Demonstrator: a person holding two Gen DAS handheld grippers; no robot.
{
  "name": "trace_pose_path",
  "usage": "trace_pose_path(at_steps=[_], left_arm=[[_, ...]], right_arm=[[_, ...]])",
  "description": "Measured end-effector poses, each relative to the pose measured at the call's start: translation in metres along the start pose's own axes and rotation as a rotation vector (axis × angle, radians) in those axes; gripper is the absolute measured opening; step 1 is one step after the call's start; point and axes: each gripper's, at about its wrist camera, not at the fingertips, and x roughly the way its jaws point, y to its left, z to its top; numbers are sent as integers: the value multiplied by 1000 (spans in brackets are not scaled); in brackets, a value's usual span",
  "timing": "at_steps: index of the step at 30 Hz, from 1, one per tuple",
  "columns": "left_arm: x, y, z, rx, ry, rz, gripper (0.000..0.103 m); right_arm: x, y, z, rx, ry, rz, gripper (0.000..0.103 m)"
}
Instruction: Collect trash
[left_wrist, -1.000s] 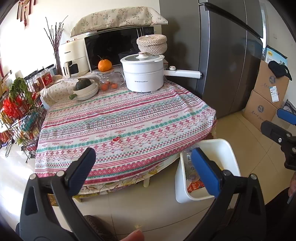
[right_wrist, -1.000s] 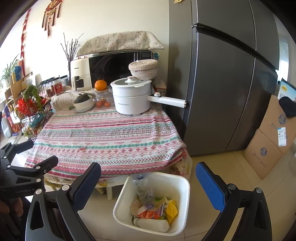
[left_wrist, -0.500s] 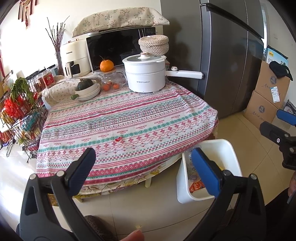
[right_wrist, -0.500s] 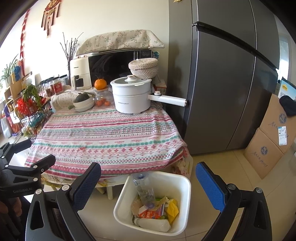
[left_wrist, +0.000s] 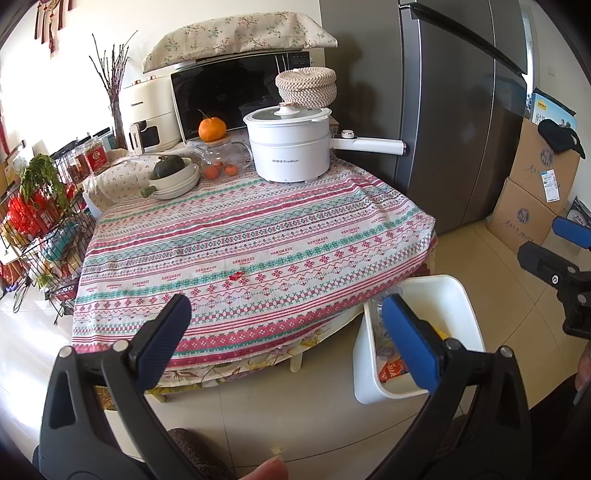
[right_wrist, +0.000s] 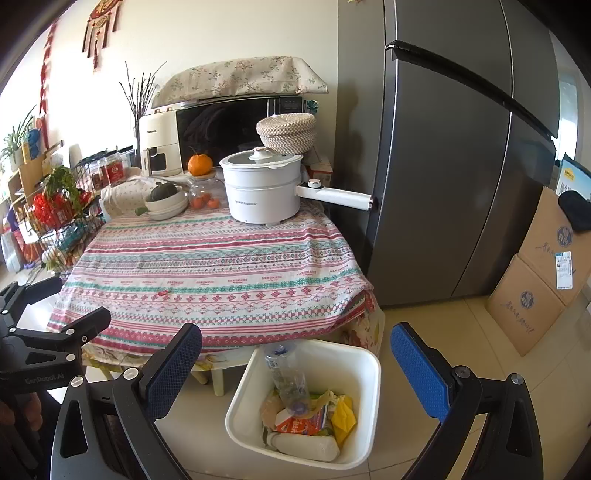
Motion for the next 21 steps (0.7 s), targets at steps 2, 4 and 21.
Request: trace_pose_path(at_steps=[2,4,21], left_arm=[[0,0,0,0,-1,0,103],[0,0,0,0,-1,0,103],[1,5,1,-8,8,7,102]], right_arm=[[0,0,0,1,0,0,103],[0,0,-1,0,0,-1,103],[1,1,-3,2,5,-2,103]])
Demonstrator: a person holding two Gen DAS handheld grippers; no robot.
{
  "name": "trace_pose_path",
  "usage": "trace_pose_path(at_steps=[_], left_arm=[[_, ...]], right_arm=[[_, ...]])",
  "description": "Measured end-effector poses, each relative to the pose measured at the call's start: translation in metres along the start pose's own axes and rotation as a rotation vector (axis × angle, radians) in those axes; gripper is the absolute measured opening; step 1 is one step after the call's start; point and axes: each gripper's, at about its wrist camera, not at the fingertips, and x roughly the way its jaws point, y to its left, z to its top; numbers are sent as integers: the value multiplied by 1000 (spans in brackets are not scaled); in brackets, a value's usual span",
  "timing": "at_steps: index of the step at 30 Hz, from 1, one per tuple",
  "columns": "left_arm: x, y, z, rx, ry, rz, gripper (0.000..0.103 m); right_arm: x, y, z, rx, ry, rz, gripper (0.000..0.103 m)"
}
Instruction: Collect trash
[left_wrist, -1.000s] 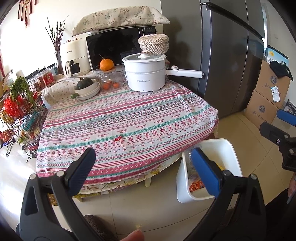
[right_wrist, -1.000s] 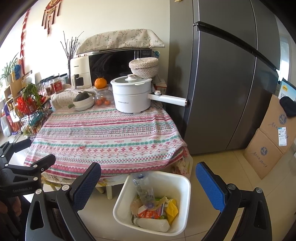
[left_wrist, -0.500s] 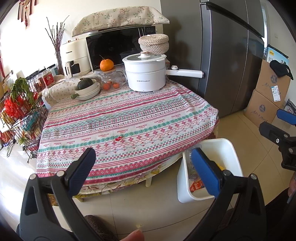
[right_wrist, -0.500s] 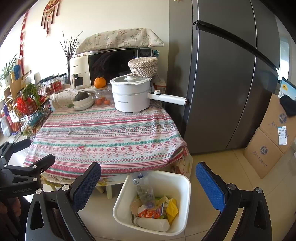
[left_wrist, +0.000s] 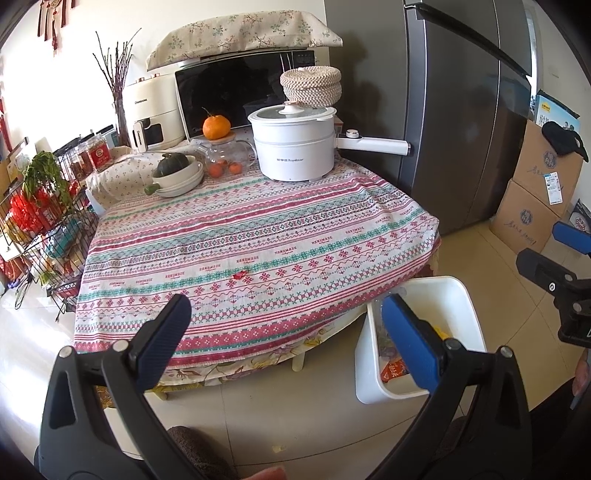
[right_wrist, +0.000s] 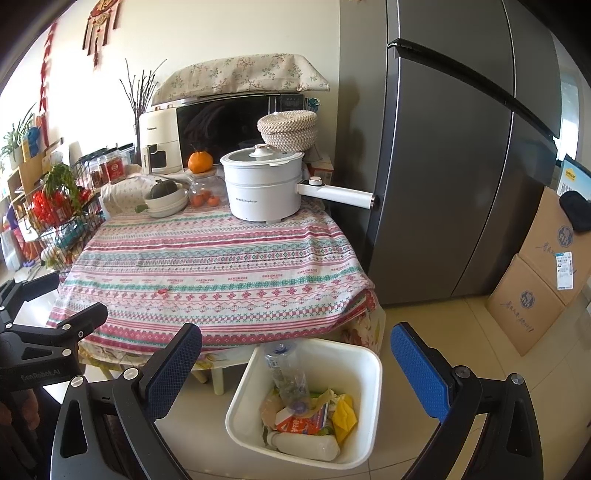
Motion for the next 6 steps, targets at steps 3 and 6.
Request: trace_pose_path(at_steps=[3,6], left_arm=[[0,-1,0,-3,2,-6,103],[3,0,1,-5,10,-19,102]], right_arm=[[3,0,-2,0,6,3,103],[5,2,-3,-2,8,3,103]])
